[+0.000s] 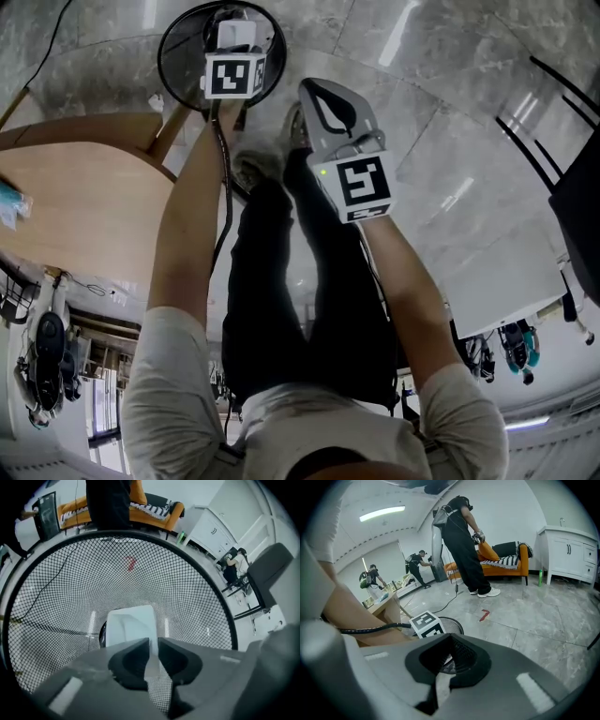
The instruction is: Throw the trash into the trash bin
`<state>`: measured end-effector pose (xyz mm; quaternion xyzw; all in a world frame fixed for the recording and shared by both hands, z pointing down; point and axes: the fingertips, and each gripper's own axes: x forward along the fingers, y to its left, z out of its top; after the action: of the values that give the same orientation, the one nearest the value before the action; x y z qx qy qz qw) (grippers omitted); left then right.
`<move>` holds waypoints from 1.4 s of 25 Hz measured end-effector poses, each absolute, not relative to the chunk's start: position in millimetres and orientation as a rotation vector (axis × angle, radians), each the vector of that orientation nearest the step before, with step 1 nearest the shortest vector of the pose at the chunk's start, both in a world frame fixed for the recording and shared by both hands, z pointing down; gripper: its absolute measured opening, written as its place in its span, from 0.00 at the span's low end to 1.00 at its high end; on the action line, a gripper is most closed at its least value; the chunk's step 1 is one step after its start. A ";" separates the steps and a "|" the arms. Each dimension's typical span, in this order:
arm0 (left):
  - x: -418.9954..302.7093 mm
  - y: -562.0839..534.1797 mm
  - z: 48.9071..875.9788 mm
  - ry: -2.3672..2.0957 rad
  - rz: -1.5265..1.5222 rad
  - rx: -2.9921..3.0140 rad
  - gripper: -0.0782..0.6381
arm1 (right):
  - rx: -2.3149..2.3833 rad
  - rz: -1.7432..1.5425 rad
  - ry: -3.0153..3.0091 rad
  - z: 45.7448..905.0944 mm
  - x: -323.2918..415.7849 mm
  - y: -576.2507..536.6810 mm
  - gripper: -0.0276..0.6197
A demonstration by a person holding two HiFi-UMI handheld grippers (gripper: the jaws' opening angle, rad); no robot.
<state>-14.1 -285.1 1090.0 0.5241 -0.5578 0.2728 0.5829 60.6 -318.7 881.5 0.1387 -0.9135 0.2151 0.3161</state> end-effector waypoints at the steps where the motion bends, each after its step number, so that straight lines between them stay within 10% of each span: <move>1: -14.7 -285.0 1089.4 -1.307 0.639 1.222 0.21 | 0.362 0.567 -2.406 880.0 60.0 -317.6 0.05; 14: -20.9 -286.3 1035.5 -1.443 0.554 1.202 0.25 | 0.341 0.550 -2.428 841.8 53.4 -319.7 0.05; 35: -50.8 -232.3 680.2 -1.940 0.189 1.288 0.13 | 0.308 0.470 -2.605 622.8 -4.5 -272.8 0.05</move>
<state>-50.8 -232.3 680.2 0.5071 -0.7640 0.0743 0.3919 -4.5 -272.8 622.8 0.1124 -0.9498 0.1714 0.2363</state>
